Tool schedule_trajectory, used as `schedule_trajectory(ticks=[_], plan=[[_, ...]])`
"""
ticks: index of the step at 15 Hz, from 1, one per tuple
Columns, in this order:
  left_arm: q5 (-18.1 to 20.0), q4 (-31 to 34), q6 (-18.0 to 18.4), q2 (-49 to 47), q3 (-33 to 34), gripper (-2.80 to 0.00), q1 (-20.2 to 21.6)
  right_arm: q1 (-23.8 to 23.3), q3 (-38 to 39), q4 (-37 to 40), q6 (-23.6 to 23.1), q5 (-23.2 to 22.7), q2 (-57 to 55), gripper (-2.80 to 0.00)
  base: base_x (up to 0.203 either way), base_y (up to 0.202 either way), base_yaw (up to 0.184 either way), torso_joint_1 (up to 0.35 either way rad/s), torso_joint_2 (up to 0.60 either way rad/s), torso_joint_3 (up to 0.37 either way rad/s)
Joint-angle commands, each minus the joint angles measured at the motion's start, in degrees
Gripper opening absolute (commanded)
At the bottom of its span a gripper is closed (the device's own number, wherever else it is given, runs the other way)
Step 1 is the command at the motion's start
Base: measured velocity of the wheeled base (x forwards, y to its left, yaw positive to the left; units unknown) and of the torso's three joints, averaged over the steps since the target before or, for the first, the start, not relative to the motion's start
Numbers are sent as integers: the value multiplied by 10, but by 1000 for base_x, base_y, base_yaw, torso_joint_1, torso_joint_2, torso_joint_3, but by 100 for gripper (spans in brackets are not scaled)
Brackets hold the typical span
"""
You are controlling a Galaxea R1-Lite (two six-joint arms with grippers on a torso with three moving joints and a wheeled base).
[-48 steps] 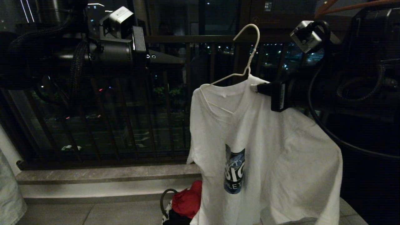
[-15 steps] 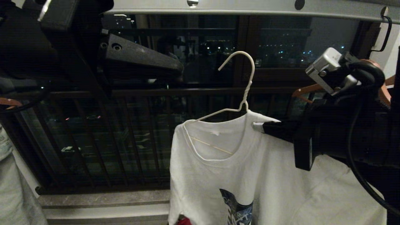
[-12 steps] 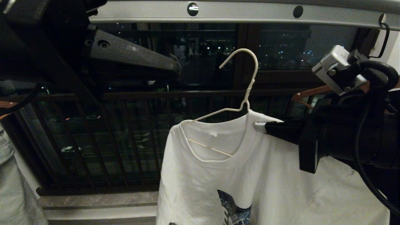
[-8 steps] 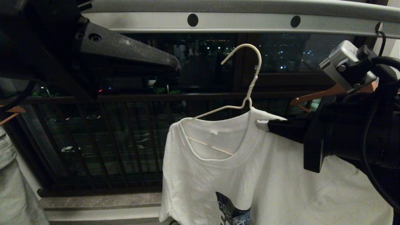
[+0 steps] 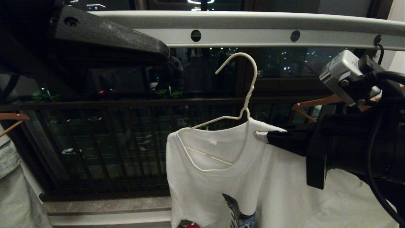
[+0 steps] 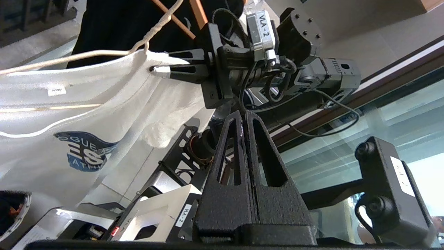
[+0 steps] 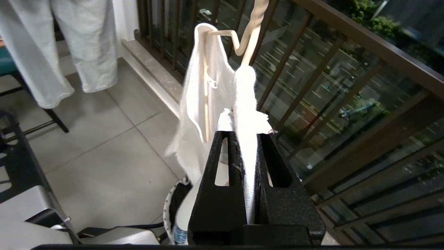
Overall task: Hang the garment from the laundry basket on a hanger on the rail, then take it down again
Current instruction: Hang the clothes rack on the clothesline
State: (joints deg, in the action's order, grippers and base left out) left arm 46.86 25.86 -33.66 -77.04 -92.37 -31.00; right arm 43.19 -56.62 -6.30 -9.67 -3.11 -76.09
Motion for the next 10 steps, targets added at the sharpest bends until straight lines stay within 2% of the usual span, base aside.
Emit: schedule_trajectory(ticks=[1,4,6,7,10], plan=[[2,2,-2,2,-1,-280,1,2,3,-1,-1,-1,-1,-280,0,0,0,95,-173,-92],[0,2,-2,10,0,-280,1,2,3,-3,0,-2,1,-280,0,0,0,37,-86,-31],[-36,2,2,10,-1,-280,1,2,12,-7,4,-11,0,-280,0,0,0,0,0,0],[-59,2,9,9,-3,-280,1,2,16,-20,4,-20,-12,-280,0,0,0,0,0,0],[-63,2,11,27,-5,-280,0,13,26,-84,1,-21,-18,-280,0,0,0,0,0,0]])
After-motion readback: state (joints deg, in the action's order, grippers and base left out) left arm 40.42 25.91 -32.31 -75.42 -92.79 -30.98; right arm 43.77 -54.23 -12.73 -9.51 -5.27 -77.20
